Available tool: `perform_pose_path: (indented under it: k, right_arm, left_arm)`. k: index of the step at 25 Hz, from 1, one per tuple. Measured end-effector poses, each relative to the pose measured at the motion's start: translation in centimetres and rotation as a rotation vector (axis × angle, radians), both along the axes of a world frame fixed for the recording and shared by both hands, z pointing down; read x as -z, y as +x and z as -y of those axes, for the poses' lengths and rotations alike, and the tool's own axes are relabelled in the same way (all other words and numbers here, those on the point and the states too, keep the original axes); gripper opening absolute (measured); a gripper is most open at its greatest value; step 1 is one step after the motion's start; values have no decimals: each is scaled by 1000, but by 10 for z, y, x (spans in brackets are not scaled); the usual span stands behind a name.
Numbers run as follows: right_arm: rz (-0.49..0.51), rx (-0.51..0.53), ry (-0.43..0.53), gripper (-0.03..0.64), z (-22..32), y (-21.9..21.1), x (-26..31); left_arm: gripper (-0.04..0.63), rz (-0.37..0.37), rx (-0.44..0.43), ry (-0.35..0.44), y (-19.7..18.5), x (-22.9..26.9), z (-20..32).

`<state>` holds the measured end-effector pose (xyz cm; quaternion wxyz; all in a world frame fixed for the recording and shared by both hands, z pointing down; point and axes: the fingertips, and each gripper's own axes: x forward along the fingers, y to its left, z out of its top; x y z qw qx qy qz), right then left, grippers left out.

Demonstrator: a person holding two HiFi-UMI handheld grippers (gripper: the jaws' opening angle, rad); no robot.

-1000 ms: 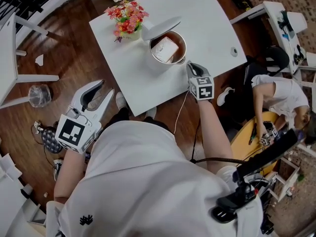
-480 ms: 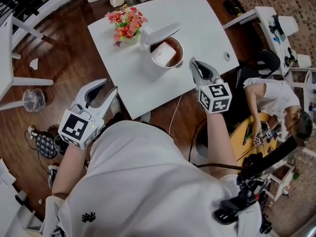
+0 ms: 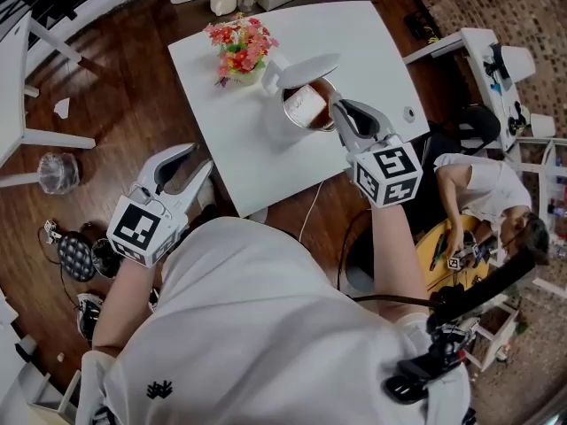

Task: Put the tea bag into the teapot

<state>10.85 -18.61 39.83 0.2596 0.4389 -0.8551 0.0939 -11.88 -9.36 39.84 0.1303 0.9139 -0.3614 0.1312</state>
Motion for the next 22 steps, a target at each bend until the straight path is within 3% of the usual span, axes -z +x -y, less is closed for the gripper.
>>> perform_pose_path:
  k: [11,18,22]
  right_arm:
    - [-57,60,-54,48,19,-29,-33]
    - [-65,62,-89,114,23,-33,-56]
    - [-60,49,-84,117,21,-30,-56]
  left_arm:
    - [95,10,57,-20,-28,-6,-5]
    - [95,11,64,-26,-35,-7,-6]
    - [95,16,59,-22,-36,-8,-4]
